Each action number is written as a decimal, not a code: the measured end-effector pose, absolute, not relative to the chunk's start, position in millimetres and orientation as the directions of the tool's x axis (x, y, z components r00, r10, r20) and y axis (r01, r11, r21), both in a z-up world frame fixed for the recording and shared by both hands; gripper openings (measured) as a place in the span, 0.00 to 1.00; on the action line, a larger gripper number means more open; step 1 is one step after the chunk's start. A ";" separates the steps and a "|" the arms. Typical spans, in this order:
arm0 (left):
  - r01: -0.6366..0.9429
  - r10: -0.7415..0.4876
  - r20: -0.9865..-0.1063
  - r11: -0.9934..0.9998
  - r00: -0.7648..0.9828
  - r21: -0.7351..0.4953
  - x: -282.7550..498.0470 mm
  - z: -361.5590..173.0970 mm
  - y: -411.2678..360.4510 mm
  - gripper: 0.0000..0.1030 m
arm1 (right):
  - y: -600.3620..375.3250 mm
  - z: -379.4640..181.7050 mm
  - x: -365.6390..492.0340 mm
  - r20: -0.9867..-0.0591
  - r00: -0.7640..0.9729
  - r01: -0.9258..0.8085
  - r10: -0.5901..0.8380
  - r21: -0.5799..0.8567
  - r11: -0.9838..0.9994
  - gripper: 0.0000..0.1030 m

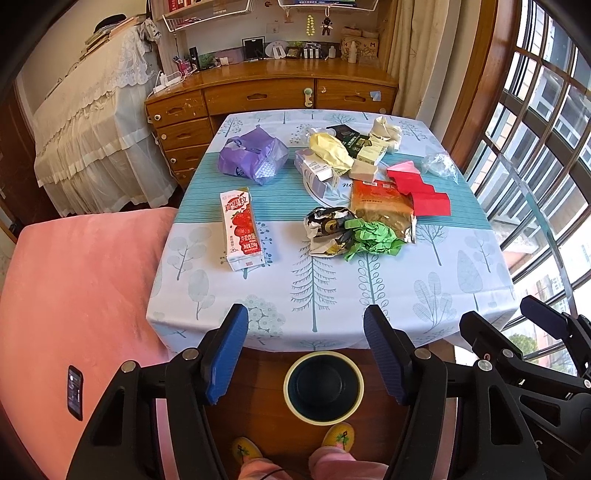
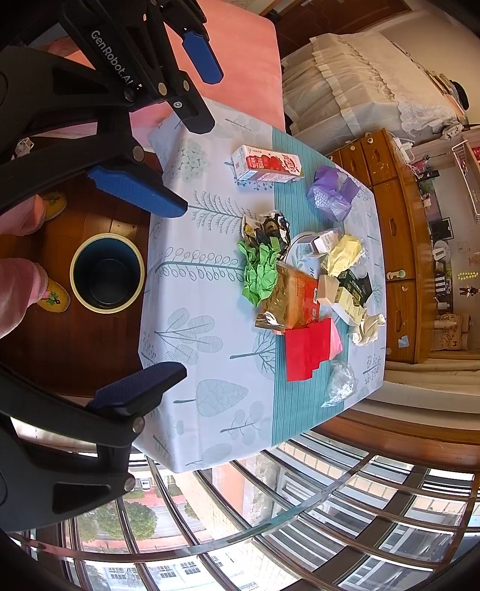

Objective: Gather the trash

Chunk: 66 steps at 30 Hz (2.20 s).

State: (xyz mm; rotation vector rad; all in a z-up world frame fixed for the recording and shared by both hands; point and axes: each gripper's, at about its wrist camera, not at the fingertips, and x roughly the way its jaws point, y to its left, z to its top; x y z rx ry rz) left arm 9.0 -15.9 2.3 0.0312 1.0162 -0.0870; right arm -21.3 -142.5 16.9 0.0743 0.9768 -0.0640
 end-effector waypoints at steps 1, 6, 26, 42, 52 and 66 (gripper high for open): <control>0.087 -0.058 -0.850 0.996 0.523 -0.014 9.0 2.5 -16.0 0.65 | -141.6 16.8 -21.7 -0.830 0.557 0.088 -0.021 0.034 0.996 0.77; 0.087 -0.059 -0.849 0.996 0.524 -0.016 8.8 2.7 -16.5 0.65 | -141.7 16.6 -22.0 -0.829 0.559 0.088 -0.020 0.035 0.996 0.77; 0.082 -0.046 -0.847 0.997 0.529 -0.003 8.2 7.2 -16.8 0.65 | -144.3 17.3 -21.0 -0.829 0.560 0.082 -0.007 0.046 0.996 0.77; 0.035 -0.048 -0.866 0.999 0.498 -0.035 17.6 8.2 -6.1 0.65 | -140.9 16.6 -6.0 -0.823 0.566 0.035 0.055 0.090 0.995 0.77; 0.047 -0.093 -0.889 0.996 0.448 -0.081 64.2 -9.5 20.5 0.65 | -126.2 9.2 25.9 -0.835 0.550 0.048 0.038 0.077 0.996 0.76; -0.016 -0.060 -0.960 0.998 0.274 -0.067 220.7 -78.4 101.8 0.65 | -155.8 -52.3 130.6 -0.919 0.383 0.375 0.093 0.247 0.893 0.74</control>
